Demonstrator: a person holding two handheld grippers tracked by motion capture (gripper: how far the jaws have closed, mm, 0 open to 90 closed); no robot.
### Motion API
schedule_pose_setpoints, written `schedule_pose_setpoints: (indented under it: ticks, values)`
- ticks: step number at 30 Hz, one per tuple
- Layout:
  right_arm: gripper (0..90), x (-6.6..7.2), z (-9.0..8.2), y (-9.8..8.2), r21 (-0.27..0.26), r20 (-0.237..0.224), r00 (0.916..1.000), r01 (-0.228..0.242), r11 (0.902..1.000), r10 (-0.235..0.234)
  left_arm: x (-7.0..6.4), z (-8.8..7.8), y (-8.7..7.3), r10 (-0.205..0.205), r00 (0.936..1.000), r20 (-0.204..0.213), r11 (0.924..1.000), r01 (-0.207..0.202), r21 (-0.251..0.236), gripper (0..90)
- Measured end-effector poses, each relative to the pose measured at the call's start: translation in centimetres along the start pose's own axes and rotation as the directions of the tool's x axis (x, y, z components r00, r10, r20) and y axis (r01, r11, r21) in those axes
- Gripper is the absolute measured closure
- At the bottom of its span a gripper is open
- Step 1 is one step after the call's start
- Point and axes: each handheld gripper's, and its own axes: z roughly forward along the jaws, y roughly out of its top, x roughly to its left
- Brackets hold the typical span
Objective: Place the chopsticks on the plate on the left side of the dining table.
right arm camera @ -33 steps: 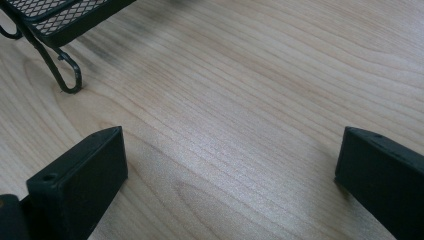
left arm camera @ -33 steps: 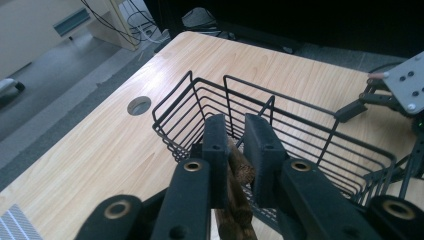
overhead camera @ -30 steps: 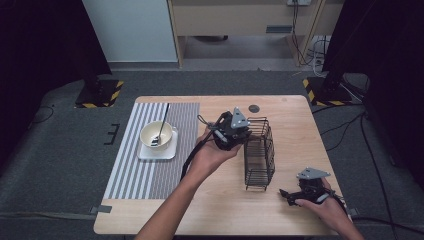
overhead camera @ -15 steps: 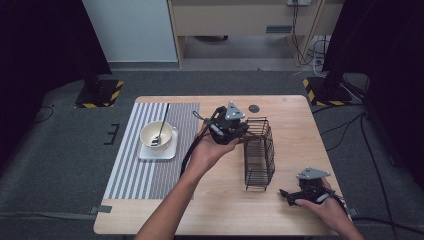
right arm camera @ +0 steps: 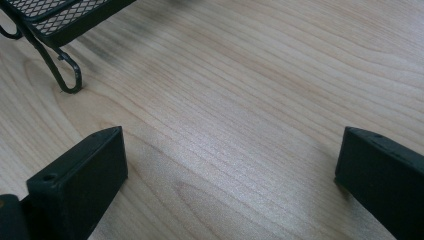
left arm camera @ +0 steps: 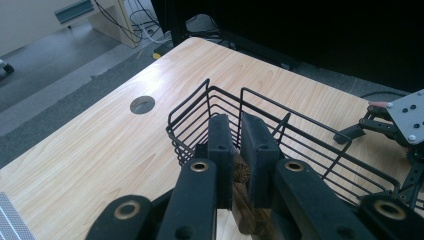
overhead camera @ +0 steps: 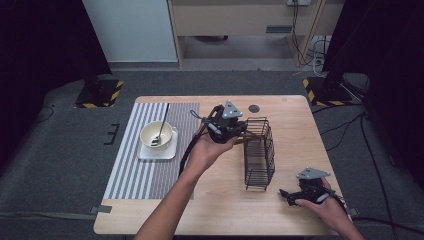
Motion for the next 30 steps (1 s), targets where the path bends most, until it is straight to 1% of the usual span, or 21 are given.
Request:
schedule_pose_setpoints:
  ticks: [4, 6, 8, 11, 12, 13, 15, 17, 20, 21, 23, 24, 25, 26, 28, 29, 30]
  values:
    - [0.2, 0.0, 0.0, 0.0, 0.0, 0.0, 1.0, 0.0, 1.0, 0.0, 0.4, -0.5, -0.1, -0.01, 0.9999, 0.0, 0.9998, 0.01, -0.02, 83.3]
    - [0.2, 0.0, 0.0, 0.0, 0.0, 0.0, 1.0, 0.0, 1.0, 0.0, 0.7, -0.8, -0.1, -0.013, 0.9999, -0.009, 0.9996, 0.013, -0.024, 83.3]
    - [0.2, 0.0, 0.0, 0.0, 0.0, 0.0, 1.0, 0.0, 1.0, 0.0, 1.1, -1.2, -0.3, -0.025, 0.9997, -0.009, 0.9991, 0.024, -0.034, 83.4]
    - [0.2, 0.0, 0.0, 0.0, 0.0, 0.0, 1.0, 0.0, 1.0, 0.0, 1.7, -1.6, -0.7, -0.052, 0.9986, -0.002, 0.997, 0.052, -0.058, 83.4]
    - [0.2, 0.0, 0.0, 0.0, 0.0, 0.0, 1.0, 0.0, 1.0, 0.0, 1.9, -1.8, -0.8, -0.06, 0.9982, 0.004, 0.9957, 0.06, -0.07, 83.4]
    - [0.2, 0.0, 0.0, 0.0, 0.0, 0.0, 1.0, 0.0, 1.0, 0.0, 2.1, -1.9, -1.0, -0.076, 0.997, 0.019, 0.993, 0.077, -0.09, 83.4]
    - [0.2, 0.0, 0.0, 0.0, 0.0, 0.0, 1.0, 0.0, 1.0, 0.0, 2.5, -2.2, -1.2, -0.094, 0.9951, 0.033, 0.9885, 0.097, -0.116, 83.4]
    - [0.2, 0.0, 0.0, 0.0, 0.0, 0.0, 1.0, 0.0, 1.0, 0.0, 2.8, -2.4, -1.6, -0.114, 0.9926, 0.041, 0.9843, 0.119, -0.131, 83.4]
    - [0.2, 0.0, 0.0, 0.0, 0.0, 0.0, 1.0, 0.0, 1.0, 0.0, 3.2, -2.5, -2.0, -0.128, 0.9908, 0.045, 0.9815, 0.133, -0.137, 83.4]
    - [0.2, 0.0, 0.0, 0.0, 0.0, 0.0, 1.0, 0.0, 1.0, 0.0, 3.4, -2.6, -2.3, -0.142, 0.9884, 0.055, 0.9774, 0.149, -0.15, 83.4]
    - [0.2, 0.0, 0.0, 0.0, 0.0, 0.0, 1.0, 0.0, 1.0, 0.0, 3.6, -2.8, -2.5, -0.154, 0.9863, 0.059, 0.9725, 0.162, -0.167, 83.4]
    - [0.2, 0.0, 0.0, 0.0, 0.0, 0.0, 1.0, 0.0, 1.0, 0.0, 3.8, -3.0, -2.7, -0.165, 0.9839, 0.068, 0.968, 0.175, -0.18, 83.4]
    - [0.2, 0.0, 0.0, 0.0, 0.0, 0.0, 1.0, 0.0, 1.0, 0.0, 3.9, -3.1, -2.8, -0.169, 0.9831, 0.07, 0.966, 0.179, -0.186, 83.4]
    - [0.2, 0.0, 0.0, 0.0, 0.0, 0.0, 1.0, 0.0, 1.0, 0.0, 4.0, -3.3, -3.0, -0.178, 0.9811, 0.075, 0.9622, 0.19, -0.195, 83.4]
    - [0.2, 0.0, 0.0, 0.0, 0.0, 0.0, 1.0, -0.001, 1.0, 0.001, 4.4, -3.6, -3.4, -0.197, 0.9757, 0.095, 0.9536, 0.214, -0.212, 83.4]
    - [0.2, 0.0, 0.0, 0.0, 0.0, 0.0, 1.0, 0.0, 1.0, 0.0, 4.5, -3.7, -3.6, -0.208, 0.9734, 0.097, 0.9496, 0.224, -0.219, 83.4]
    - [0.2, 0.0, 0.0, 0.0, 0.0, 0.0, 1.0, 0.0, 1.0, 0.0, 4.8, -3.9, -3.9, -0.22, 0.9695, 0.108, 0.9435, 0.24, -0.229, 83.4]
